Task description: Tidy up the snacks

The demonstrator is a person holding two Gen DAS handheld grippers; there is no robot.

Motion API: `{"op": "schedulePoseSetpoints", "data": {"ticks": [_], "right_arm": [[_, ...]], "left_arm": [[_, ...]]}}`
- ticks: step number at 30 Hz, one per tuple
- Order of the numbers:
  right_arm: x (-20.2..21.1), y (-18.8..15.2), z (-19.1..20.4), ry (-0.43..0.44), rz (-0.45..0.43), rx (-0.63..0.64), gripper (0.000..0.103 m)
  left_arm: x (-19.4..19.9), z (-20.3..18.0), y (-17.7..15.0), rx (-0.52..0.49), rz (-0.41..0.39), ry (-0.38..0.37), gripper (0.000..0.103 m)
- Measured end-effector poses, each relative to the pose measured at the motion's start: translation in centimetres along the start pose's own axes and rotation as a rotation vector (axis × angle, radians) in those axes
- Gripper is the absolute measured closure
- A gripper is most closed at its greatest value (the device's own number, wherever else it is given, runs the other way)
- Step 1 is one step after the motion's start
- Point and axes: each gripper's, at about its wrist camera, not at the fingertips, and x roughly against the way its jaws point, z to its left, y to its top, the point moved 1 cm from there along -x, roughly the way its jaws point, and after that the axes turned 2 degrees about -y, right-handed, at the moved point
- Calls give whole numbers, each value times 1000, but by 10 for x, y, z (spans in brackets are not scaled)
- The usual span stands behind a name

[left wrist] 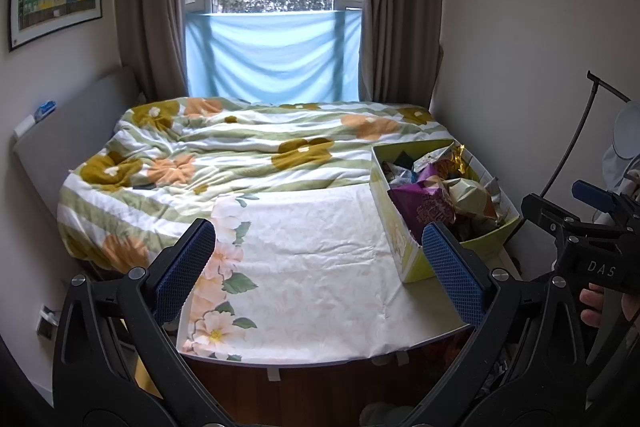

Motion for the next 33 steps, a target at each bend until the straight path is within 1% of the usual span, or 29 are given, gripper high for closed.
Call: {"op": "schedulePoseSetpoints", "data": {"ticks": [8, 14, 21, 33], "right_arm": [[0, 0, -1, 0, 0, 0, 1], [0, -1, 1, -4, 3, -3, 1], [0, -1, 3, -6, 3, -6, 1], [0, -2, 8, -6, 1, -10, 1]], "left_arm": [[-1, -1, 0, 0, -4, -5, 0], [4, -1, 2, -3, -26, 2, 0], [6, -3, 2, 5, -32, 9, 0], [11, -8, 3, -11, -56, 23, 0]]}}
